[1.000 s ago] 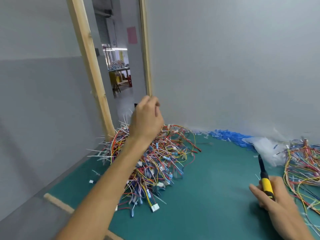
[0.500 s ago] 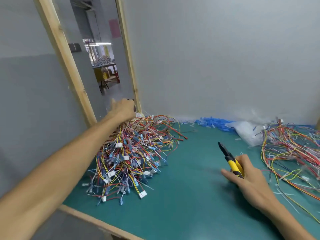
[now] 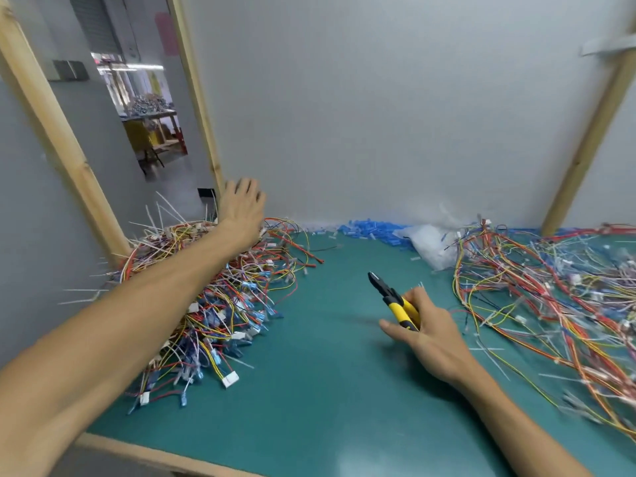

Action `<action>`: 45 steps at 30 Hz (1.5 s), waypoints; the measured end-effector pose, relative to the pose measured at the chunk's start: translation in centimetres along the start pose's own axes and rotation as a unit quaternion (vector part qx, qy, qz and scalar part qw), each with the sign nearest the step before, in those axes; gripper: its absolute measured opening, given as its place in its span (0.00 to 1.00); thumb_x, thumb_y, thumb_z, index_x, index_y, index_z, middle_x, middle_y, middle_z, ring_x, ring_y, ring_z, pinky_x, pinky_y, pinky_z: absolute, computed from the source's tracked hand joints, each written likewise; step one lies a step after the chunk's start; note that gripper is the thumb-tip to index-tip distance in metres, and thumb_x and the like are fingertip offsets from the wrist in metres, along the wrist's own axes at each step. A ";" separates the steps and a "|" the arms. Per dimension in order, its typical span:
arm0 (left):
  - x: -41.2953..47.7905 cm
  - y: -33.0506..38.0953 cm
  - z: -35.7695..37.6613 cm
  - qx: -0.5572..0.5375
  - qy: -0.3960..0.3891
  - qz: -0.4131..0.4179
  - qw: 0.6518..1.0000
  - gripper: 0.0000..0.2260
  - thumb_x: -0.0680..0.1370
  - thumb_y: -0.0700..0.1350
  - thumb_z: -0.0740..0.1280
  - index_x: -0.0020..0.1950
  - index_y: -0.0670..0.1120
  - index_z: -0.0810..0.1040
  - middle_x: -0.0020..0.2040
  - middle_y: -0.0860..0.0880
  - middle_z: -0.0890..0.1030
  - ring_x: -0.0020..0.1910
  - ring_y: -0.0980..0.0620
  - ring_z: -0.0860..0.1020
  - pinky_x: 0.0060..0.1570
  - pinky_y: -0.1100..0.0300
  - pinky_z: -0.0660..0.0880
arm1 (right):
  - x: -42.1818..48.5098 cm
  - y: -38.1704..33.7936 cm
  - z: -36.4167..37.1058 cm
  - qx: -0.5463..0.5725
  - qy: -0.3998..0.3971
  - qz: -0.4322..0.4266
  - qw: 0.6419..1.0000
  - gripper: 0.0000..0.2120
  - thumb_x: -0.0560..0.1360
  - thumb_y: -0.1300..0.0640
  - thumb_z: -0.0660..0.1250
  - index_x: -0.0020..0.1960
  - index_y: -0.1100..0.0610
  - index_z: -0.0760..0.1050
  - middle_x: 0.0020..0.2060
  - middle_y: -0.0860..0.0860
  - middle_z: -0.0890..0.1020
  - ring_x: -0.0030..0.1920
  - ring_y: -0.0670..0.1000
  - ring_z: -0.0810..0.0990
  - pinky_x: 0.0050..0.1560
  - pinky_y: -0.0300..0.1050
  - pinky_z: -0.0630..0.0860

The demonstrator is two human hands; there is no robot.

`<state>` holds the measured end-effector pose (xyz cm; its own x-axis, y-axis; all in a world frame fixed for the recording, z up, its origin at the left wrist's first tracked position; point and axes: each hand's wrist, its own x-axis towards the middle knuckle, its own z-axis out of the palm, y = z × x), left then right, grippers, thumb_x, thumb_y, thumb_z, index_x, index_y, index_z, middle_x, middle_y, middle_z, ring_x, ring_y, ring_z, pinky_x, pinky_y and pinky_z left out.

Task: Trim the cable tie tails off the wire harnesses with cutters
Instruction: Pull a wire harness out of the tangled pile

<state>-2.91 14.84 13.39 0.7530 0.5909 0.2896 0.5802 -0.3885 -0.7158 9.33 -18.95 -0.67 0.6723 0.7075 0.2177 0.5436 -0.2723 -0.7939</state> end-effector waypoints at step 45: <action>-8.5 6.5 -15.2 -0.652 0.188 0.350 0.646 0.07 0.78 0.40 0.75 0.52 0.40 0.80 0.44 0.51 0.84 0.43 0.61 0.79 0.47 0.67 0.71 | -0.7 -1.3 -2.3 0.229 0.148 -0.054 0.961 0.15 0.72 0.57 0.74 0.45 0.49 0.67 0.40 0.52 0.85 0.32 0.57 0.77 0.36 0.50 0.73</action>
<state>-0.80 -3.43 15.92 0.8528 -0.1695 0.4940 -0.3582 -0.8782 0.3170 9.33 -20.62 1.50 0.7745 0.4808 0.4111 0.3862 0.1553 -0.9092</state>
